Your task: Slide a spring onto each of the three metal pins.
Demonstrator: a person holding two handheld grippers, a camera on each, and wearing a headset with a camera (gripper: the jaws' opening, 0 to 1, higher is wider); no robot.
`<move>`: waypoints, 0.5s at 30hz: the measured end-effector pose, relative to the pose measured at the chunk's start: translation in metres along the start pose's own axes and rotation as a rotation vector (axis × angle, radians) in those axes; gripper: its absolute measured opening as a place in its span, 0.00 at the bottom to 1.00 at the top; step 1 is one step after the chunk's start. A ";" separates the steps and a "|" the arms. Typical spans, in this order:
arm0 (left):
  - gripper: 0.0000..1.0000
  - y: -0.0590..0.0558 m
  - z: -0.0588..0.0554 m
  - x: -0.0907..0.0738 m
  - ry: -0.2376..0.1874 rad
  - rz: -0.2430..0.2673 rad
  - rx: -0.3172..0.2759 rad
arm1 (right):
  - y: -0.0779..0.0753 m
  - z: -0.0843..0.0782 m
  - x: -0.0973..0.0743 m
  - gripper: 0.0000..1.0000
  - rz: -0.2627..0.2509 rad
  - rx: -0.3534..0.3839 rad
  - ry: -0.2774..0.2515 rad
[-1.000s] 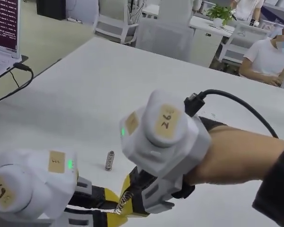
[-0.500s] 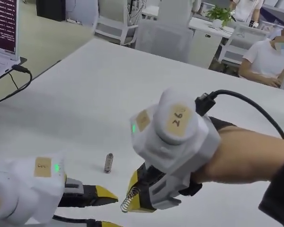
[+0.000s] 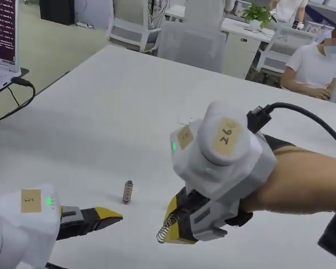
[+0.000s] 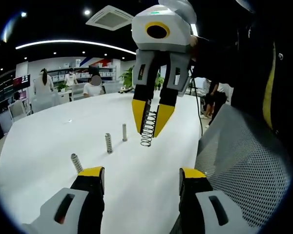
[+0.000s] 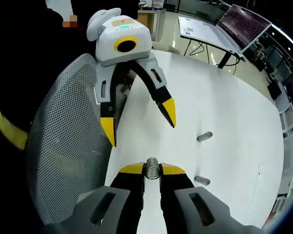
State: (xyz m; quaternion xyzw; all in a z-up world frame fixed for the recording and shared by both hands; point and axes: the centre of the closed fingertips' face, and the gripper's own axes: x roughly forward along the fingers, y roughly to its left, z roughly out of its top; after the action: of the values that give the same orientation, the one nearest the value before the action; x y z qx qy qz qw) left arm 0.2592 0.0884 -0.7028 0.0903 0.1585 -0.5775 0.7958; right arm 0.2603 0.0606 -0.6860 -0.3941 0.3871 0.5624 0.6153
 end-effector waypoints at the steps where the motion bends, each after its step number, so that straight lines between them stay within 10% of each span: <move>1: 0.59 0.000 0.000 0.000 -0.001 0.002 0.001 | -0.001 -0.001 -0.001 0.08 -0.004 0.006 0.000; 15: 0.71 -0.006 0.003 -0.002 -0.011 0.001 -0.017 | -0.009 -0.015 -0.008 0.08 -0.029 0.044 0.005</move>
State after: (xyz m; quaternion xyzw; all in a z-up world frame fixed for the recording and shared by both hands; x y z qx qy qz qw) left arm 0.2530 0.0869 -0.6991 0.0805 0.1588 -0.5762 0.7977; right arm 0.2684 0.0432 -0.6837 -0.3876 0.3953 0.5437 0.6308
